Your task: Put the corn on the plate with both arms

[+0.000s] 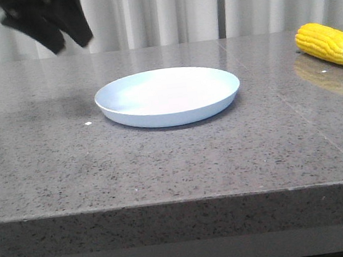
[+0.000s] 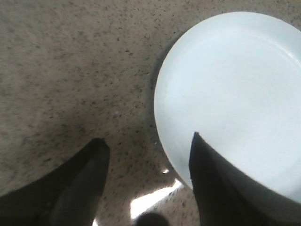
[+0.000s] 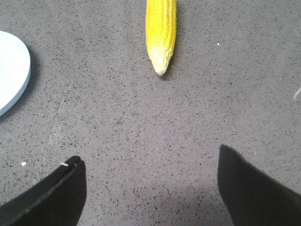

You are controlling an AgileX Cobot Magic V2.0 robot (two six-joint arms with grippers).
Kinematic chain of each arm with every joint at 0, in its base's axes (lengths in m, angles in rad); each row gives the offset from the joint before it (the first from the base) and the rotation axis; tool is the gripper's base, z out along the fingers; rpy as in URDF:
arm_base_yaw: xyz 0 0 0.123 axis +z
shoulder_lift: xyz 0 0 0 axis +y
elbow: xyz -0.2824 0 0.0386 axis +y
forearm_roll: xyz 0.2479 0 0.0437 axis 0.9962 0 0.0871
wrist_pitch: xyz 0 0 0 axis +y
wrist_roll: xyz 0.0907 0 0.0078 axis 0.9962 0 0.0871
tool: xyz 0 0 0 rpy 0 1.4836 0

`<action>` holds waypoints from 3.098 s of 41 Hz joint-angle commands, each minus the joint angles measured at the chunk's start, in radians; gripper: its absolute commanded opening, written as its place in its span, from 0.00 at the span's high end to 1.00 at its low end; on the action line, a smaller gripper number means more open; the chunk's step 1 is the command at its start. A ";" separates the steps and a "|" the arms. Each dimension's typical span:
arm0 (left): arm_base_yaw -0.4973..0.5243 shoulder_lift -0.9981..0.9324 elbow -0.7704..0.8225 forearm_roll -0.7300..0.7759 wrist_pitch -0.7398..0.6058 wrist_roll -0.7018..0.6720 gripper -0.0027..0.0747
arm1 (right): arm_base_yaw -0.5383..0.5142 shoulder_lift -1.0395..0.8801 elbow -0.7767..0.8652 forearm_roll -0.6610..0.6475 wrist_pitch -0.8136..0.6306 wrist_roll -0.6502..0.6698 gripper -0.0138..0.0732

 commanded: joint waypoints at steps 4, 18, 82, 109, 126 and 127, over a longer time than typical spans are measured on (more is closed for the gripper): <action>-0.125 -0.178 -0.016 0.193 0.018 -0.147 0.46 | -0.008 0.006 -0.034 -0.010 -0.063 -0.010 0.16; -0.372 -0.510 0.231 0.359 -0.088 -0.250 0.46 | -0.008 0.006 -0.034 -0.010 -0.063 -0.010 0.16; -0.389 -0.923 0.595 0.350 -0.127 -0.261 0.46 | -0.007 0.893 -0.692 -0.014 -0.047 -0.016 0.12; -0.389 -0.923 0.595 0.350 -0.127 -0.261 0.46 | -0.007 1.267 -0.966 -0.020 -0.010 -0.038 0.13; -0.389 -0.923 0.595 0.350 -0.127 -0.261 0.46 | 0.004 1.237 -1.007 -0.022 0.065 -0.038 0.54; -0.389 -0.923 0.595 0.350 -0.127 -0.261 0.46 | 0.007 1.229 -1.009 -0.022 0.071 -0.038 0.54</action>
